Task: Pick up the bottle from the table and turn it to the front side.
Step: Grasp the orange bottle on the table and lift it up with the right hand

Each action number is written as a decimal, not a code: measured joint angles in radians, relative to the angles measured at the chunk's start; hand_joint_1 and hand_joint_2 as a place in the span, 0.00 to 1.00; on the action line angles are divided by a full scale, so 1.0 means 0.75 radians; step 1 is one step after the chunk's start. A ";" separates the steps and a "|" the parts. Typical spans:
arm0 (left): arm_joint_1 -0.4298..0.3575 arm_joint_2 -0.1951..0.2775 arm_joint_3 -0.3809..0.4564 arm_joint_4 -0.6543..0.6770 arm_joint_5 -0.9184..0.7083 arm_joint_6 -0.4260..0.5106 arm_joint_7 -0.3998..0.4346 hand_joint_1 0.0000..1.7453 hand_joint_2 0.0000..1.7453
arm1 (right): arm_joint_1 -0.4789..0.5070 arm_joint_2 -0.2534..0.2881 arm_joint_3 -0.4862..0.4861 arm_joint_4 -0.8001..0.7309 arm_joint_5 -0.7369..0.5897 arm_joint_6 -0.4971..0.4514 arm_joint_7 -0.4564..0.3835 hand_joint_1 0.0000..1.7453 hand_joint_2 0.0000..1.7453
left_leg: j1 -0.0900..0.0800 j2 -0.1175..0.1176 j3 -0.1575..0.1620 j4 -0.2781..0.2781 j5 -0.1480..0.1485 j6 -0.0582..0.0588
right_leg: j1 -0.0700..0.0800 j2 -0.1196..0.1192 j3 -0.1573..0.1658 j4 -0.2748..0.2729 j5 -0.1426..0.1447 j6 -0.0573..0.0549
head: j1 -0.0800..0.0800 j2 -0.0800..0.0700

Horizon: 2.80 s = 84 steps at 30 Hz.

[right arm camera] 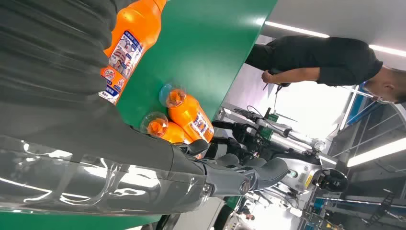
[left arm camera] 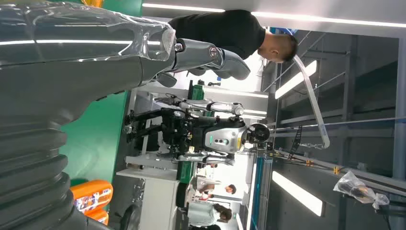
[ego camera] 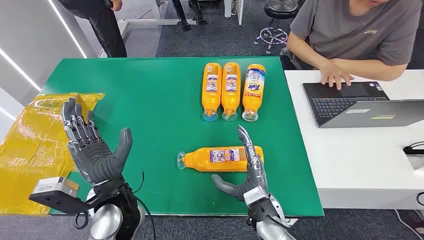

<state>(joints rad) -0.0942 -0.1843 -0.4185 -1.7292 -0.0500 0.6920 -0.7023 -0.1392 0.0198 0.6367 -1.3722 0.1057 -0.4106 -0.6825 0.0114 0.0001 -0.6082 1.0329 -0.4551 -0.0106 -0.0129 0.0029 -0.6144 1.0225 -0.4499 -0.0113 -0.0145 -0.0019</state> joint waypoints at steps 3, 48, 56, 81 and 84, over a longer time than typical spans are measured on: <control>0.000 0.000 0.000 0.000 0.000 0.000 0.000 0.00 1.00 | 0.001 0.000 0.000 0.000 0.001 0.000 0.000 0.00 1.00 | 0.000 0.000 0.000 0.000 0.000 0.000 | 0.000 0.000 0.000 0.000 0.000 0.000 | 0.000 0.000; -0.129 -0.020 -0.009 0.060 0.043 -0.163 0.000 0.00 1.00 | -0.734 -0.048 0.113 0.416 0.898 0.571 0.466 0.00 1.00 | 0.000 0.000 0.000 0.002 0.005 0.002 | 0.000 0.001 0.000 0.001 0.006 0.001 | 0.000 0.000; -0.159 -0.026 -0.009 0.092 0.062 -0.163 0.000 0.00 1.00 | -0.962 -0.020 0.217 0.685 0.873 0.695 0.450 0.00 1.00 | 0.000 0.000 -0.001 0.002 0.005 0.003 | 0.000 0.000 0.000 0.000 0.006 0.001 | 0.000 0.000; -0.184 -0.038 -0.006 0.150 0.102 -0.186 0.000 0.00 1.00 | -1.180 0.073 0.522 1.055 0.726 1.188 0.368 0.00 1.00 | 0.000 0.000 -0.001 0.002 0.005 0.003 | 0.000 0.000 0.000 0.000 0.006 0.001 | 0.000 0.000; -0.184 -0.038 -0.004 0.157 0.112 -0.188 0.000 0.00 1.00 | -1.188 0.072 0.589 1.084 0.716 1.297 0.355 0.00 1.00 | -0.001 0.000 -0.001 0.002 0.005 0.003 | 0.000 0.000 0.000 0.000 0.006 0.001 | 0.000 0.000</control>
<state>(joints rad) -0.2320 -0.2125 -0.4212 -1.6114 0.0340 0.5512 -0.7023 -1.0305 0.0737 1.0786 -0.5591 0.6428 0.5620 -0.4161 0.0110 0.0000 -0.6089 1.0341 -0.4516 -0.0086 -0.0129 0.0031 -0.6147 1.0225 -0.4457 -0.0106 -0.0146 -0.0019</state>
